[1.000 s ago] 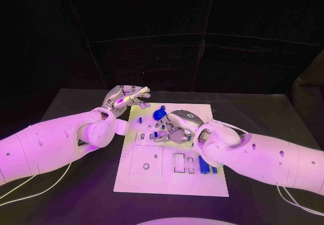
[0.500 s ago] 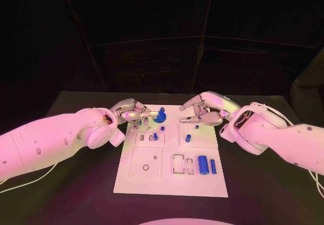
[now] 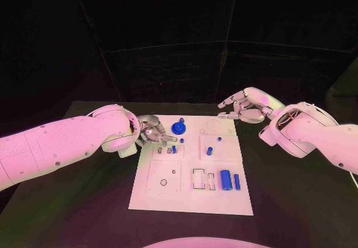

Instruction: Assemble the parts on the task board

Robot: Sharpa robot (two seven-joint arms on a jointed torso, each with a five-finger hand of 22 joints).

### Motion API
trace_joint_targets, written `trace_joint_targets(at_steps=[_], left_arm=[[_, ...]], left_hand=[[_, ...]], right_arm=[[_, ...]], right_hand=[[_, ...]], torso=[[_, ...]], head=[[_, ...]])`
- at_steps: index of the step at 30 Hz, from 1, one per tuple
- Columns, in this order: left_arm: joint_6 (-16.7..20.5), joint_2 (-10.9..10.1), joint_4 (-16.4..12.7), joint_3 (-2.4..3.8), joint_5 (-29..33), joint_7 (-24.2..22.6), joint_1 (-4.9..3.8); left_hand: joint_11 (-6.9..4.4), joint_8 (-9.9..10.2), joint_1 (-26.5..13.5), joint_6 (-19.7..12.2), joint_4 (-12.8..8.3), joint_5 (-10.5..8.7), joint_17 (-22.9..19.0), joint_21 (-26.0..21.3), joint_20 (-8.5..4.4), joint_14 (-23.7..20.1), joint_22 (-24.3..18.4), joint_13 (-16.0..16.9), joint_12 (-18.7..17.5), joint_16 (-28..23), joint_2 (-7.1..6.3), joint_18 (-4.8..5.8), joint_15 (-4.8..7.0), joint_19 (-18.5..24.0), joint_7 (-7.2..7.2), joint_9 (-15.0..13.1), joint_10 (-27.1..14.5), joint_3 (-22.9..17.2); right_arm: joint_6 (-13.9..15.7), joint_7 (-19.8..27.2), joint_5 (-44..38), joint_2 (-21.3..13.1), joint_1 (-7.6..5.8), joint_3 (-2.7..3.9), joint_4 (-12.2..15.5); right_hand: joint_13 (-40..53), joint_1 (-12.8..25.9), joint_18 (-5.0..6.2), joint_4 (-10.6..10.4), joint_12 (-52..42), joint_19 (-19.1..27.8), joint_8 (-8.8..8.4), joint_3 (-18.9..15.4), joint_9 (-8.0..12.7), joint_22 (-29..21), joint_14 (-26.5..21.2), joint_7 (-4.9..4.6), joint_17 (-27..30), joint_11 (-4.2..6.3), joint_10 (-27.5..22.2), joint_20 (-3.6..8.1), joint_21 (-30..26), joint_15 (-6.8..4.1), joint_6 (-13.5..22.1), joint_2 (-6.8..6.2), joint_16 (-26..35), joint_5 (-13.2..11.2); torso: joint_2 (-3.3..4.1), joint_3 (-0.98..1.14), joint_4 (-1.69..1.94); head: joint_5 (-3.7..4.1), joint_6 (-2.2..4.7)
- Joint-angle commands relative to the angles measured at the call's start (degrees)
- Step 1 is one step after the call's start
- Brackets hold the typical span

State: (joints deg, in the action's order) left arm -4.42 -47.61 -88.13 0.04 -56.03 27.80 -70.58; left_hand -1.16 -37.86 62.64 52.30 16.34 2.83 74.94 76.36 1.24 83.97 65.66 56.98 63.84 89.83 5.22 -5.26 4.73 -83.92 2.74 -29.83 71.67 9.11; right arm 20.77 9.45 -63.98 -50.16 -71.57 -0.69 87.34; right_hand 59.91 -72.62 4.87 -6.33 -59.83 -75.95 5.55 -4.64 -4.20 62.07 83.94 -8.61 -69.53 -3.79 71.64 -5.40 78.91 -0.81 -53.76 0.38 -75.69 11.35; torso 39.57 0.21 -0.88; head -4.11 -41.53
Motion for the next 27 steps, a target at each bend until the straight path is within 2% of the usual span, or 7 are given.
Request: trace_joint_targets(at_steps=[1, 4, 7, 10, 18, 27], left_arm=[[-0.93, 0.68, -0.13, 0.02, -4.33, 6.08, -0.45], [-0.5, 1.4, 0.07, 0.02, -4.47, 6.85, -0.7], [-0.41, 2.19, 0.54, 0.01, -4.52, 7.55, -0.83], [-0.73, 3.24, 1.33, -0.07, -4.56, 8.5, -0.95], [-1.25, 5.68, 3.31, -2.0, -4.58, 9.64, -1.79], [-2.95, 7.48, 4.7, -3.27, -5.31, 10.64, -2.06]], left_hand=[[-0.4, -2.05, -0.75, -0.98, 0.21, -0.01, 15.06, 0.95, -0.36, 6.03, 1.63, 1.18, 1.21, 0.17, 0.31, 1.24, 0.47, -0.58, -0.29, -2.24, 0.77, 1.45], [-0.5, -3.13, -1.14, -1.48, 0.21, 0.01, 15.06, 1.46, -0.45, 6.03, 2.47, 1.74, 1.82, 0.17, 0.47, 1.38, 0.65, -0.76, -0.49, -3.57, 1.11, 2.4], [-0.58, -3.34, -1.19, -1.62, 0.21, -0.02, 15.06, 1.66, -0.49, 6.03, 2.82, 1.99, 2.05, 0.17, 0.49, 1.42, 0.64, -0.83, -0.5, -3.87, 1.26, 2.63], [-0.62, -3.69, -1.37, -1.91, 0.22, -0.03, 15.06, 1.69, -0.54, 6.03, 2.85, 1.98, 2.1, 0.17, 0.45, 1.42, 0.67, -0.81, -0.53, -4.4, 1.23, 3.14], [-0.6, -3.89, -1.47, -2.3, 0.19, -0.02, 15.06, 1.52, -0.55, 6.03, 2.57, 1.52, 1.75, 0.17, 0.32, 1.37, 0.67, -0.68, -0.51, -4.83, 0.88, 3.63], [-0.58, -3.96, -1.46, -2.5, 0.16, -0.02, 15.06, 1.51, -0.54, 6.03, 2.57, 1.43, 1.67, 0.17, 0.26, 1.37, 0.65, -0.64, -0.48, -5.02, 0.77, 3.85]], right_arm=[[-1.09, 0.13, 1.79, 0.27, -0.2, 0.08, -0.4], [-1.33, -0.08, 1.82, 0.55, -0.23, 0.09, -0.82], [-1.45, -0.27, 1.83, 0.7, -0.25, 0.1, -1.12], [-1.56, -0.47, 1.84, 0.87, -0.26, 0.1, -1.38], [-1.59, -0.76, 1.87, 1.37, -0.27, 0.1, -2.07], [-1.58, -0.87, 2.03, 1.78, -0.27, 0.1, -2.67]], right_hand=[[-0.13, -0.29, 0.66, -0.01, -0.09, 0.35, 0.27, -0.37, -0.08, -0.19, 1.9, 0.09, 0.19, 0.29, -0.04, 0.09, -0.38, -0.13, -0.52, 0.35, 0.42, 0.44], [-0.13, -0.29, 0.66, -0.01, -0.09, 0.35, 0.27, -0.37, -0.08, -0.19, 1.9, 0.09, 0.19, 0.29, -0.04, 0.09, -0.38, -0.13, -0.52, 0.35, 0.42, 0.44], [-0.11, -0.31, 0.64, -0.02, -0.11, 0.31, 0.3, -0.39, -0.08, -0.12, 1.91, 0.1, 0.18, 0.3, -0.02, 0.1, -0.35, -0.14, -0.54, 0.41, 0.42, 0.5], [-0.19, -0.37, 0.66, -0.04, -0.05, 0.35, 0.36, -0.47, -0.08, -0.23, 1.89, 0.12, 0.27, 0.33, -0.04, 0.12, -0.41, -0.16, -0.6, 0.53, 0.51, 0.76], [-0.6, -0.4, 0.77, -0.09, 0.35, 0.64, 0.23, -0.8, 0.02, -0.83, 1.84, 0.05, 0.57, 0.29, -0.3, 0.15, -0.69, -0.17, -0.22, 0.54, 0.79, 1.17], [-0.87, -0.42, 0.86, -0.11, 0.61, 0.87, 0.09, -0.97, 0.09, -1.31, 1.77, -0.03, 0.92, 0.24, -0.48, 0.15, -0.91, -0.14, 0.1, 0.53, 1.07, 1.25]], torso=[[-0.06, 0.1, -0.01], [-0.08, 0.08, -0.04], [-0.04, 0.04, 0.11], [0.0, 0.06, 0.1], [0.02, 0.0, 0.13], [-0.05, 0.01, 0.11]], head=[[-0.04, 0.14], [0.07, 0.02], [0.2, -0.13], [0.15, -0.26], [0.17, -0.55], [0.09, -1.14]])
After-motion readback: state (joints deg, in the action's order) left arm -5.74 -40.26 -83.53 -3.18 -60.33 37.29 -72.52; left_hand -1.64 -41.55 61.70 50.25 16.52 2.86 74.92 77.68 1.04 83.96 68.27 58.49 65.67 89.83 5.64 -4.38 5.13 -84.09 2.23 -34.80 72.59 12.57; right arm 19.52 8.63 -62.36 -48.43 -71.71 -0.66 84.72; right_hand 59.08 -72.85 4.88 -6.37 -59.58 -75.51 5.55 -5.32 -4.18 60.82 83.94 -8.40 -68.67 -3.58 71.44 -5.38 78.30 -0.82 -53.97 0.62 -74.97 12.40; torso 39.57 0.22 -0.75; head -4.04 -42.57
